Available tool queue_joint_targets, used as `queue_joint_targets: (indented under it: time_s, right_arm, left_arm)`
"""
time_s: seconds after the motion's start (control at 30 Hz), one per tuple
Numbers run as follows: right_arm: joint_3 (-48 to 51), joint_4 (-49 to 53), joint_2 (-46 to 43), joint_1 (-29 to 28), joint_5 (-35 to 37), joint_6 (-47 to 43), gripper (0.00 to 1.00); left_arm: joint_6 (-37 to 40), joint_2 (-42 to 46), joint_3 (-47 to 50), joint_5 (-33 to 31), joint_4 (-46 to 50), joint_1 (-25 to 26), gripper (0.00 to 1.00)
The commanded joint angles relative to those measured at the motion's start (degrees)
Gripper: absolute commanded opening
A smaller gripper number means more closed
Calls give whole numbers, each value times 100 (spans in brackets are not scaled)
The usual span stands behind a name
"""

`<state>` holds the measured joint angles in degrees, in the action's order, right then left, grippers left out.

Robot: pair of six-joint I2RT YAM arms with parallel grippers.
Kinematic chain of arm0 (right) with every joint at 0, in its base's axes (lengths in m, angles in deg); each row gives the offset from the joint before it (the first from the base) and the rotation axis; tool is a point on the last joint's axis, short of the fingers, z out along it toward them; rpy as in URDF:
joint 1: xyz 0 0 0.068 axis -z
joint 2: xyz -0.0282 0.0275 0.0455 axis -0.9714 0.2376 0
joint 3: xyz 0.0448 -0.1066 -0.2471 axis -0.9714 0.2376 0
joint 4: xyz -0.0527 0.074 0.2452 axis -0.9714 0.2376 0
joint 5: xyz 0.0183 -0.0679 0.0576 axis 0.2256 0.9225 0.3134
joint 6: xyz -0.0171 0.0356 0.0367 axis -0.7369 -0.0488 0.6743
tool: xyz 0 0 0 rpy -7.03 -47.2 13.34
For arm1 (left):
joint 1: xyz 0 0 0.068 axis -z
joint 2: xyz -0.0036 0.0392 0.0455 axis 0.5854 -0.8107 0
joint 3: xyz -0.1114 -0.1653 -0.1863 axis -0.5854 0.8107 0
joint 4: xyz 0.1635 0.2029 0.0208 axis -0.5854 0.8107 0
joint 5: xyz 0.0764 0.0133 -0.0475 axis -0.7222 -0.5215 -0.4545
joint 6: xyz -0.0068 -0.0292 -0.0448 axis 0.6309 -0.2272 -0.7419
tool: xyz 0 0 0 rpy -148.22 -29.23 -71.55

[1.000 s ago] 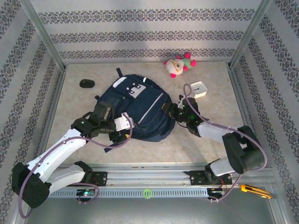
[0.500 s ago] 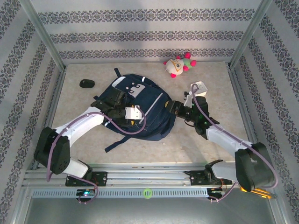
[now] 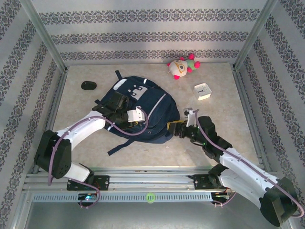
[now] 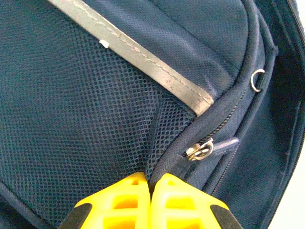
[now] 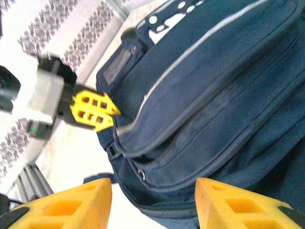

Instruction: Pack books, pencil case, and school supplies into a backpack

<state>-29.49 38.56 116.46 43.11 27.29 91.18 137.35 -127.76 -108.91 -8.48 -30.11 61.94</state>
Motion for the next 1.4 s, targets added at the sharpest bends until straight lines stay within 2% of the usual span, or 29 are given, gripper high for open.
queue_joint_targets:
  time_s: [0.0, 0.23, 0.43, 0.6, 0.67, 0.73, 0.97, 1.13, 1.23, 1.27, 1.37]
  right_arm:
    - [45, 231, -49, -354, 356, -490, 48]
    - [-267, 271, 211, -1515, 1472, -595, 47]
    - [-907, 171, 1209, -2093, 2182, -244, 49]
    - [-1229, -33, 1950, -2575, 2894, -408, 51]
    - [-1337, -30, 2144, -2633, 3018, -440, 51]
    - [-1552, -148, 2671, -2799, 3592, -482, 52]
    - [-1949, -348, 3347, -2946, 4095, -549, 53]
    - [-1915, -250, 3604, -2938, 5281, -60, 51]
    - [-1966, -202, 3808, -2850, 5370, -135, 51]
    - [-2025, -81, 3864, -2817, 5429, -147, 50]
    - [-2029, 127, 3835, -2703, 5640, -124, 38]
  left_arm:
    - [-1662, 210, 215, 644, -360, -32, 0]
    - [-2600, -21, -160, 890, 16, -26, 0]
    - [-2861, -236, -469, 1091, 426, -11, 0]
    - [-3014, -330, -546, 1308, 488, -11, 0]
    - [-3046, -352, -572, 1380, 526, -13, 0]
    - [-3218, -511, -734, 1568, 741, -16, 0]
    - [-3468, -678, -909, 1885, 924, -15, 0]
    - [-3456, -652, -864, 1882, 938, -17, 0]
    - [-3450, -625, -857, 1915, 930, -17, 0]
    - [-3442, -613, -855, 1912, 923, -11, 0]
    - [-3416, -574, -831, 1766, 929, -11, 0]
